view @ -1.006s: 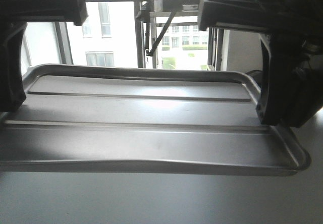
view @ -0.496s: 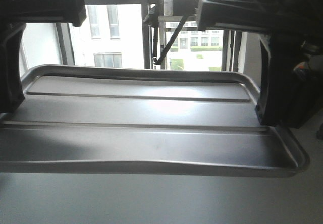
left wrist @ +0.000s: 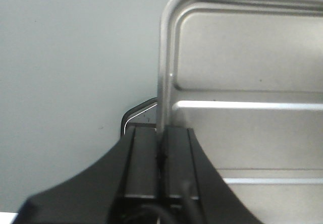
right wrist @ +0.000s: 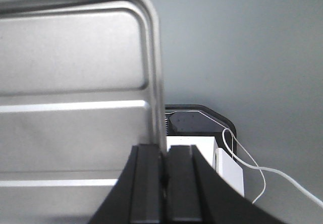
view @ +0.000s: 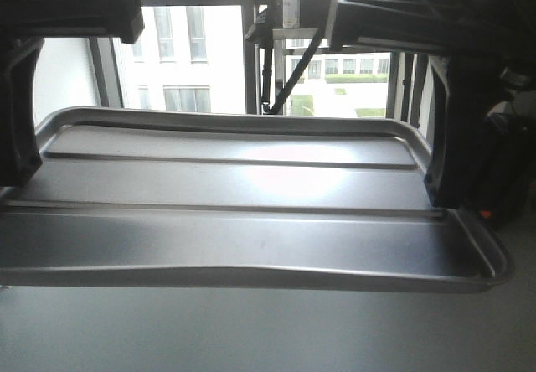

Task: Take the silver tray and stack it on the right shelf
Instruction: 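Hold the tray in both grippers while the base turns and drives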

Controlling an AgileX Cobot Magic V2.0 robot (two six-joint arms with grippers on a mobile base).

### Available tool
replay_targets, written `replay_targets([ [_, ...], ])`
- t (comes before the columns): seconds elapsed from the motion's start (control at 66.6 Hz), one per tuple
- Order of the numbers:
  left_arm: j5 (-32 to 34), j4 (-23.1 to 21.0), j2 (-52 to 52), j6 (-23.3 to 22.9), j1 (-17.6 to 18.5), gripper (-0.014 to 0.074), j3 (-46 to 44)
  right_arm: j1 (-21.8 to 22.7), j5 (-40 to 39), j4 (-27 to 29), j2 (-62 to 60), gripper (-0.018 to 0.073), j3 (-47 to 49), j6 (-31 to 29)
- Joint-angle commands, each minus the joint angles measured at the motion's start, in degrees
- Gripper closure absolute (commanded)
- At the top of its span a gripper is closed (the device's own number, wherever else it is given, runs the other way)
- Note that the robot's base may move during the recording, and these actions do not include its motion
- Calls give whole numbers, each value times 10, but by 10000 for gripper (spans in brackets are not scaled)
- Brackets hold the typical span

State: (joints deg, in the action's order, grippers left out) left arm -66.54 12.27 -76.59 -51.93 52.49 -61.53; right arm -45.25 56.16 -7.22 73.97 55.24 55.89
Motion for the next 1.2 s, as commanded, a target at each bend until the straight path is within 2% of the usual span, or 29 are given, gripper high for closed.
replay_targets([
  [0.0, 6, -1, 17, 2, 5, 697, -17, -1, -26, -10, -16, 510, 17, 3],
  [1.186, 6, -1, 17, 2, 5, 697, -17, -1, -26, -10, -16, 510, 17, 3],
])
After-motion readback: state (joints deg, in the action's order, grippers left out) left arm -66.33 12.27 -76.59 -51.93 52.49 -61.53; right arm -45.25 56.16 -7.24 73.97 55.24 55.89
